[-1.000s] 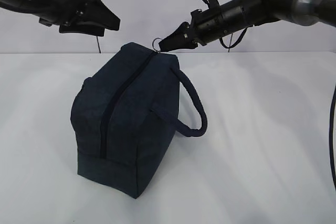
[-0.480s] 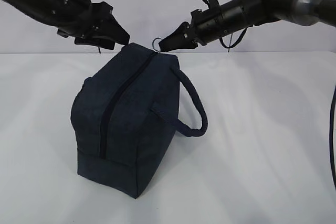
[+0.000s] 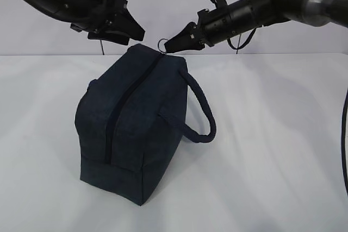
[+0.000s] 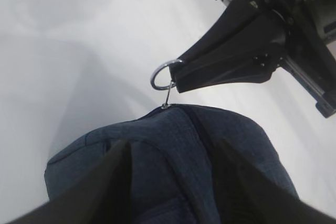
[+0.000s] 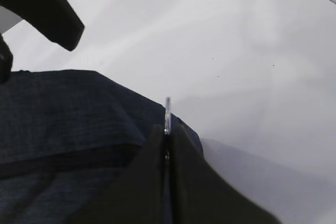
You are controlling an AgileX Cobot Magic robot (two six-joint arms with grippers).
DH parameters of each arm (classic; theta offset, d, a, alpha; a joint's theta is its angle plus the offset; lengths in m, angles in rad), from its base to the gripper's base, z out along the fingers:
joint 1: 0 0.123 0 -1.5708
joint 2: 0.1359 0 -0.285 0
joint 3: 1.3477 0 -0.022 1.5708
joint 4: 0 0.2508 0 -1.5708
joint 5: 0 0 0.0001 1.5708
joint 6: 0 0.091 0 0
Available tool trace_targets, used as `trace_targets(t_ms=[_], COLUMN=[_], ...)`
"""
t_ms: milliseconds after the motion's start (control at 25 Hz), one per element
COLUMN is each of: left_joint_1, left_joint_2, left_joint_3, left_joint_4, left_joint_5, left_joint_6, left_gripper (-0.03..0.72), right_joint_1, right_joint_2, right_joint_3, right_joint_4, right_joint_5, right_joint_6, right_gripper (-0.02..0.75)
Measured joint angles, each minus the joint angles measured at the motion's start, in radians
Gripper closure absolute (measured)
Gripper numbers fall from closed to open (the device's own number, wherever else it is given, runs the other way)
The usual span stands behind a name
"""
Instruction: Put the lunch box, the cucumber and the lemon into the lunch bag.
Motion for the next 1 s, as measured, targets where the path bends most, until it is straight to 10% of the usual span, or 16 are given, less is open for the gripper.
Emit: trace_targets(t_ms=[520,800,1000], left_joint_1=[-0.030,-0.033,-0.033], left_joint_2=[0.066,0.076,0.076], left_joint_3=[-0.002,-0.005,-0.005], left_joint_4=[-0.002,-0.002,-0.002], left_joint_5=[0.000,0.006,0.008], left_joint_6=[-0.002,-0.009,-0.009], left_gripper=[0.330,0.647,0.667], right_joint_1=[0.000,0.000,0.000], right_joint_2=[0.000,0.000,0.000], right_joint_3=[0.000,0.000,0.000], right_joint_4=[0.000,0.000,0.000], right_joint_5=[0.000,0.000,0.000], right_joint_6=[0.002,0.002,0.002], right_gripper=[0.730,0.730,0.730])
